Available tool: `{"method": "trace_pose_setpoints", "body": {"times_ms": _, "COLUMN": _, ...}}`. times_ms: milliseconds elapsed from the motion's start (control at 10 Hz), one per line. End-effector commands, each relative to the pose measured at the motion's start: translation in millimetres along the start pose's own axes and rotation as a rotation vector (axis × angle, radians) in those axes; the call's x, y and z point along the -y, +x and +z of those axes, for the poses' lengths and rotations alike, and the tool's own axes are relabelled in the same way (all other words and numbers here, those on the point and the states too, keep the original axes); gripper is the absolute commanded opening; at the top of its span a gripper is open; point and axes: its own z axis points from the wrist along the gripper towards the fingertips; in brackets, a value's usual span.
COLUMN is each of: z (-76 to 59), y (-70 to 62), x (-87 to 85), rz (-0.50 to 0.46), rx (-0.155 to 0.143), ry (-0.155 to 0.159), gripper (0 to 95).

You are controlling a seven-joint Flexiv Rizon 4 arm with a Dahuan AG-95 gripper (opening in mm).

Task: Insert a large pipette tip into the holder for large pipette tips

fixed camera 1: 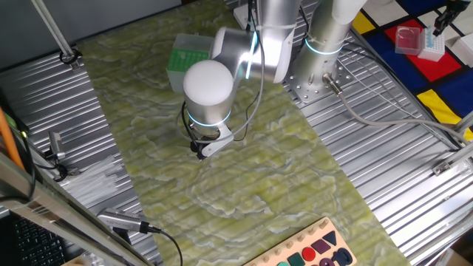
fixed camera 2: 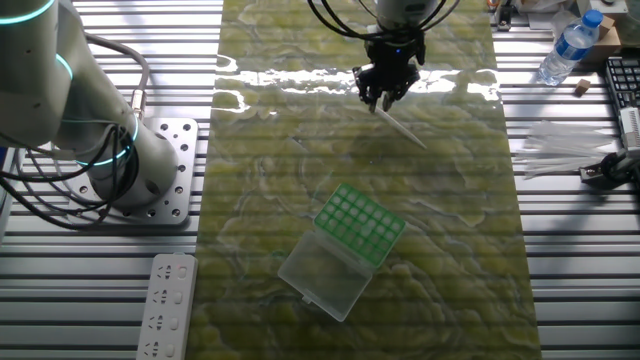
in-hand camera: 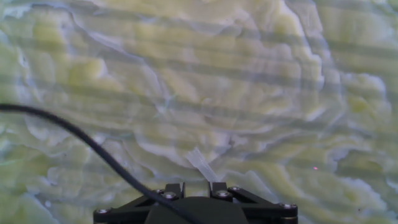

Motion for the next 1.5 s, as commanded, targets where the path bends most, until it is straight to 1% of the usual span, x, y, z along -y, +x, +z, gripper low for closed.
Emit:
{"method": "trace_pose_setpoints", "body": {"times_ms": 100, "z": -0.5, "y": 0.8, "x": -0.3, "rz": -0.004, "rx": 0.0, "ry": 0.001, "gripper": 19.0}}
{"method": "trace_pose_setpoints", "body": {"times_ms": 200, "z": -0.5, "y": 1.1, "x": -0.3, "rz": -0.006, "rx": -0.002, "ry": 0.001, "gripper": 19.0}}
{"method": "trace_pose_setpoints", "body": {"times_ms": 300, "z": -0.5, "y": 1.9, "x": -0.4, "rz": -0.016, "rx": -0.015, "ry": -0.002, "gripper": 19.0}}
{"method": "trace_pose_setpoints", "body": {"times_ms": 500, "z": -0.7, "y": 2.4, "x": -0.4, "rz": -0.018, "rx": -0.013, "ry": -0.001, "gripper": 19.0}}
{"method": "trace_pose_setpoints", "body": {"times_ms": 600, "z": -0.7, "y": 2.8, "x": -0.5, "rz": -0.03, "rx": -0.025, "ry": -0.004, "gripper": 19.0}}
{"method": "trace_pose_setpoints", "body": {"times_ms": 700, "z": -0.7, "y": 3.1, "x": -0.5, "rz": -0.037, "rx": -0.028, "ry": -0.005, "gripper": 19.0}}
{"method": "trace_pose_setpoints", "body": {"times_ms": 1000, "z": -1.0, "y": 4.5, "x": -0.6, "rz": -0.037, "rx": -0.025, "ry": -0.003, "gripper": 19.0}}
{"method": "trace_pose_setpoints", "body": {"times_ms": 1100, "z": -1.2, "y": 4.6, "x": -0.7, "rz": -0.025, "rx": -0.02, "ry": -0.002, "gripper": 19.0}}
{"method": "trace_pose_setpoints", "body": {"times_ms": 1200, "z": -1.4, "y": 4.6, "x": -0.7, "rz": 0.011, "rx": -0.006, "ry": 0.001, "gripper": 19.0}}
{"method": "trace_pose_setpoints", "body": {"times_ms": 1300, "z": -1.4, "y": 4.6, "x": -0.7, "rz": 0.068, "rx": 0.018, "ry": 0.005, "gripper": 19.0}}
{"method": "trace_pose_setpoints", "body": {"times_ms": 1400, "z": -1.5, "y": 4.7, "x": -0.7, "rz": 0.124, "rx": 0.032, "ry": 0.006, "gripper": 19.0}}
{"method": "trace_pose_setpoints", "body": {"times_ms": 1500, "z": -1.6, "y": 4.7, "x": -0.7, "rz": 0.22, "rx": 0.058, "ry": 0.007, "gripper": 19.0}}
